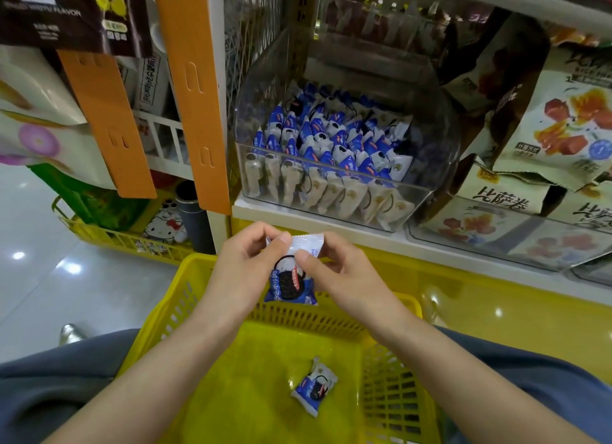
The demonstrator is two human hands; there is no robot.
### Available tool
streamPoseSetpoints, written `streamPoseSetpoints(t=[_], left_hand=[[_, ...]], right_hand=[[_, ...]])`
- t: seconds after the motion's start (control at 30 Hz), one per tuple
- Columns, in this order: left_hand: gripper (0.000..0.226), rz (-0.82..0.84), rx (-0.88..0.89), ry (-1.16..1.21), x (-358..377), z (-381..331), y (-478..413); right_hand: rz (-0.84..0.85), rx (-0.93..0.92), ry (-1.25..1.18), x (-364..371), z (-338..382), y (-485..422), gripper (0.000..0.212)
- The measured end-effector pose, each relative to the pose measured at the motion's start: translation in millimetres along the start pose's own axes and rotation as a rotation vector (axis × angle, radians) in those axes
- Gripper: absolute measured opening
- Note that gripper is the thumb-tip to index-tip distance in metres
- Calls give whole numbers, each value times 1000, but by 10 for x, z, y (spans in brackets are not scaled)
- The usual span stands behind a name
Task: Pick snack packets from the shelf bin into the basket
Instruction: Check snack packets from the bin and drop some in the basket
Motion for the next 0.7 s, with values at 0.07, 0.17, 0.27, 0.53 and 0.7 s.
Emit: streamPoseSetpoints(t=[0.07,0.17,0.27,0.53,0.7], left_hand=[[24,1,-14,17,-3,14,1],[26,-1,-42,44,-15,49,-8],[23,15,-64,51,0,66,-12],[30,65,-151,-81,51,192,-9],[21,106,3,-260,34,-29,-20]], right_hand=[[-9,-23,17,-26,23,-7,13],[28,-21,45,-32,35,-22,11],[42,9,14,-22,12,-17,8],[-91,239,-338,-166,-197,21,12],[34,116,-9,-214,-69,-19,3]])
Point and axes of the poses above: each hand's wrist, its own y-axis away from the middle knuckle, its own x-axis out of the palm, z = x × y, the point moved 9 cm from there along -y, towards the middle knuckle, and after that the axes turned 7 degrees about -x, right-handed, at the moved point
